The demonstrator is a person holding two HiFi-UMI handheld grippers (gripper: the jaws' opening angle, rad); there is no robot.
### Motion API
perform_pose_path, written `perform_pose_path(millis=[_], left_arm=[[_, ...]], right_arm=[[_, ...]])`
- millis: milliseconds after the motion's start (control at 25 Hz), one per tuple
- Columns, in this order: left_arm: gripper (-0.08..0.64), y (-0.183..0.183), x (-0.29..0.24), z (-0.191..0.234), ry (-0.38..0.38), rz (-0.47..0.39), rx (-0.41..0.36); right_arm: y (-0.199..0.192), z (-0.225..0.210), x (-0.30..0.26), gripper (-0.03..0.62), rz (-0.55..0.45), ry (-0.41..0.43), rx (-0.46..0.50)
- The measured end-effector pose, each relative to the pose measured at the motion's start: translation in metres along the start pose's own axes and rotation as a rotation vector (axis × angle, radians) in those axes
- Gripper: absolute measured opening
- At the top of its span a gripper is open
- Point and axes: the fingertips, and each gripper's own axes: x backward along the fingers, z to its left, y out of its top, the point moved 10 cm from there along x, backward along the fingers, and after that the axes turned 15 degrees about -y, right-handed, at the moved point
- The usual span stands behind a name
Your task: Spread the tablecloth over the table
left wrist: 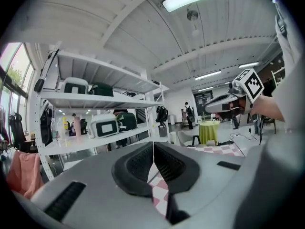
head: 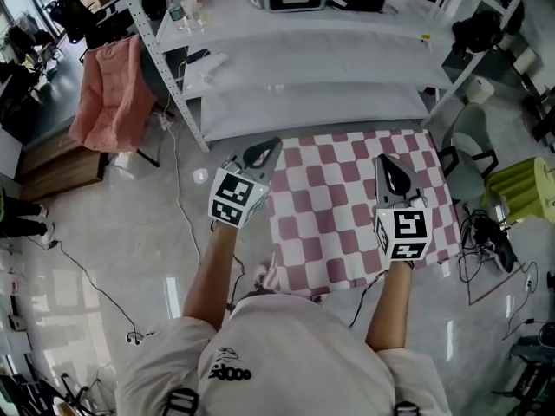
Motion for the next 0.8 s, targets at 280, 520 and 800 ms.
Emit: perform_pose_path(millis=[280, 520, 800], left_arm=[[0.032, 0.039, 0.002, -0.034, -0.007, -0.027, -0.070], [0.032, 0.060, 0.005, -0.055, -0.026, -0.073, -0.103], [0.032, 0.067, 0.005, -0.063, -0.040, -0.082, -0.117]], right_arm=[[0.016, -0.021, 0.031, 0.015, -0.027, -0.026, 0.007], [0.020, -0.027, 0.045, 0.015, -0.027, -0.015, -0.004], [0.021, -0.021, 0.050, 0.015, -0.026, 0.005, 0.012]])
